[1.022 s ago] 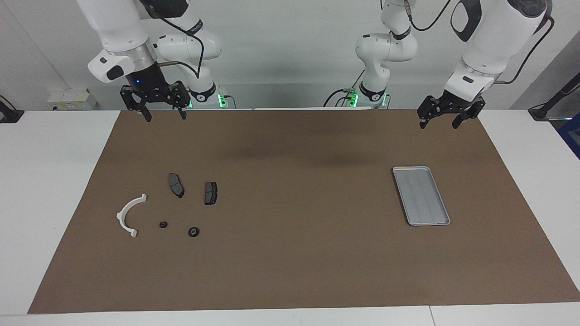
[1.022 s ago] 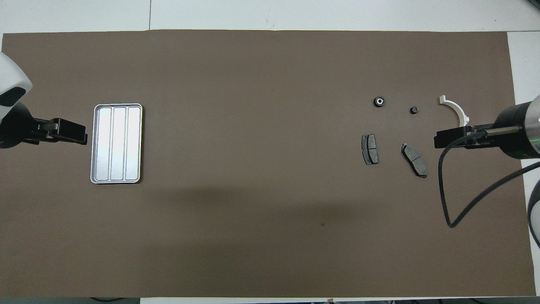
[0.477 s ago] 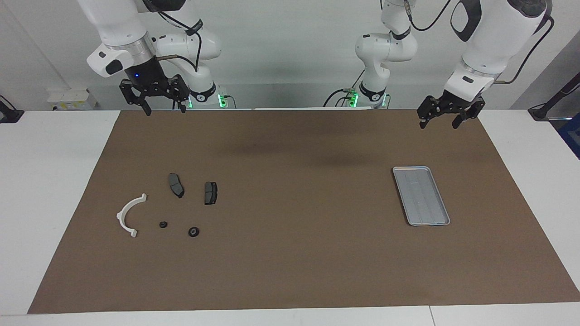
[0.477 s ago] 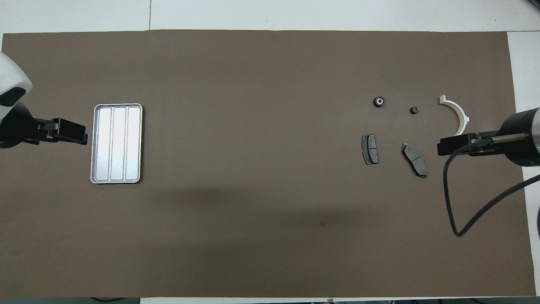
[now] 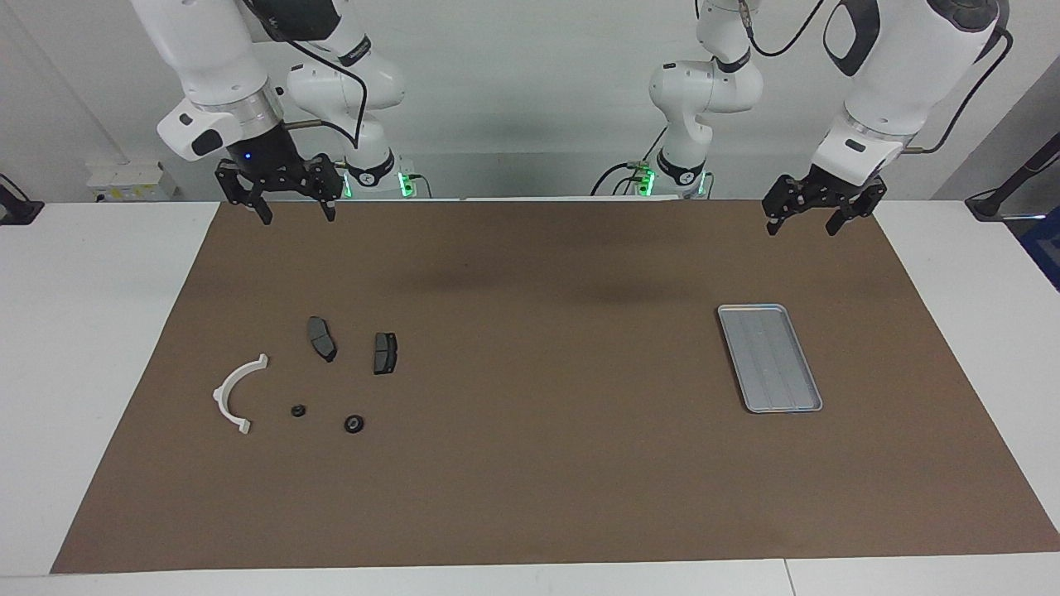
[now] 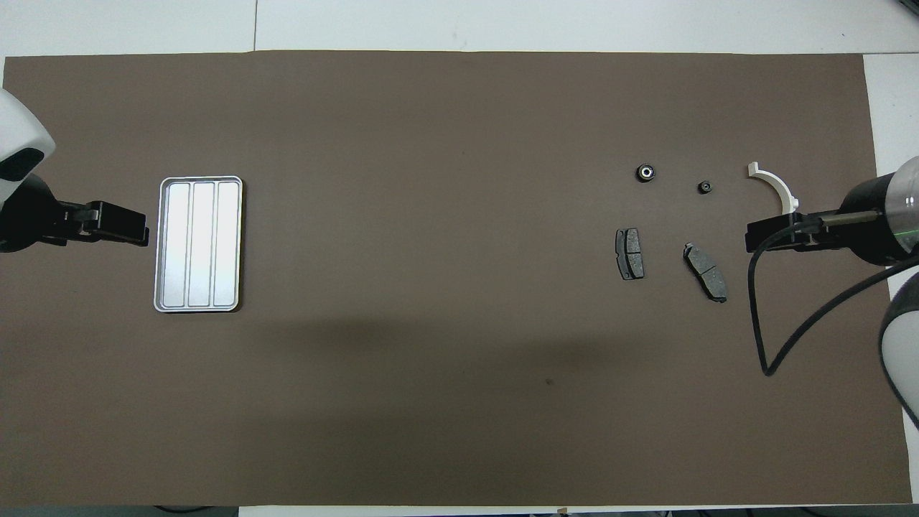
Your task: Place bearing gear from tray to pile
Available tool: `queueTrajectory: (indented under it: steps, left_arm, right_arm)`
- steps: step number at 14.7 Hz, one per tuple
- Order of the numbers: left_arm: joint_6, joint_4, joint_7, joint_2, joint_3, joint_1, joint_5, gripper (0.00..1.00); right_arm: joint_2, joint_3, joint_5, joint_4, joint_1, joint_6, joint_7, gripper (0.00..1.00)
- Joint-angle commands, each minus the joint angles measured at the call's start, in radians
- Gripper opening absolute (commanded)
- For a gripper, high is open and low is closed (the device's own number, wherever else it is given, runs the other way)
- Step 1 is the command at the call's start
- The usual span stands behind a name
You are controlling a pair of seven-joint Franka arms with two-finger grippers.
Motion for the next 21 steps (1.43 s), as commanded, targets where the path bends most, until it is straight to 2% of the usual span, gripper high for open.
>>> queueTrajectory:
  steps: [1,11,21]
  left_arm:
    - [-0.016,0.0,0.004,-0.01,0.006,-0.003,-0.01,1.0]
    - [-0.016,0.0,0.004,-0.01,0.006,-0.003,-0.01,1.0]
    - [-0.016,0.0,0.004,-0.01,0.006,-0.003,-0.01,1.0]
  right_arm:
    - [0.002,0.022,-0.031,-0.005,-0.023,0.019,-0.023,1.0]
    - [0.004,0.023,0.032,-0.002,-0.029,0.02,-0.008,1.0]
    - [-0.001,0.023,0.032,-0.003,-0.017,0.02,-0.013,1.0]
